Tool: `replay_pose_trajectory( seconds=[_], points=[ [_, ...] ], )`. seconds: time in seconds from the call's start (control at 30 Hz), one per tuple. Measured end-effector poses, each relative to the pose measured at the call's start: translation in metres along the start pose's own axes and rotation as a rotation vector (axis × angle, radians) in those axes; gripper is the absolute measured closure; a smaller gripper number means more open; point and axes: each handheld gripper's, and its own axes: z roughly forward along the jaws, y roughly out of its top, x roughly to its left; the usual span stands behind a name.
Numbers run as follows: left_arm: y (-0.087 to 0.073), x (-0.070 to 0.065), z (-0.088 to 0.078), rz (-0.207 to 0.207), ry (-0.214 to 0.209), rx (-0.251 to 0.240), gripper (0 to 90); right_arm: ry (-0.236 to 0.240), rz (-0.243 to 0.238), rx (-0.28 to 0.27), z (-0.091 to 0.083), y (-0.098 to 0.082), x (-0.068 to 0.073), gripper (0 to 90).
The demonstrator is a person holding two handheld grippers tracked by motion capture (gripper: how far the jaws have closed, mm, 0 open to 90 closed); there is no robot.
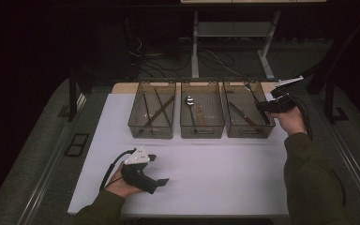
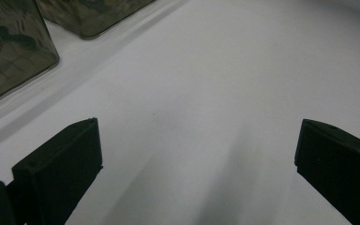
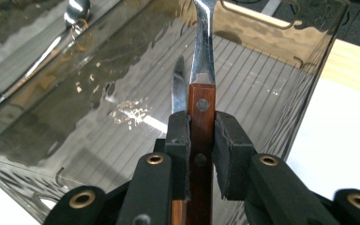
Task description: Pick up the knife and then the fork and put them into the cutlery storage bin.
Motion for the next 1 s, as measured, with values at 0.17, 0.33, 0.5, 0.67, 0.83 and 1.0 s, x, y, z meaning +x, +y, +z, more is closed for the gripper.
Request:
replay_pose_trajectory(
  seconds=[0.17, 0.33, 0.5, 0.67, 0.83, 1.0],
  points=[
    [0.000, 0.000, 0.000, 0.002, -0.001, 0.001, 0.6, -0.013, -0.024, 0.038, 0.008, 0.000, 0.004, 76.9],
    [0.000, 0.000, 0.000, 0.000, -0.001, 0.000, 0.6, -0.015, -0.045, 0.070, 0.014, 0.000, 0.009, 76.9],
    [0.000, 0.000, 0.000, 0.001, -0.002, 0.000, 0.6, -0.026, -0.065, 0.094, 0.020, 0.000, 0.012, 76.7],
    [0.000, 0.000, 0.000, 0.000, -0.003, 0.000, 0.6, -0.030, -0.083, 0.118, 0.025, -0.001, 0.015, 76.8],
    [0.000, 0.000, 0.000, -0.001, -0.004, 0.000, 0.6, -0.035, -0.088, 0.140, 0.029, 0.000, 0.017, 76.8],
    [0.000, 0.000, 0.000, 0.001, -0.005, 0.000, 0.6, -0.062, -0.106, 0.161, 0.032, -0.001, 0.018, 68.4]
  ],
)
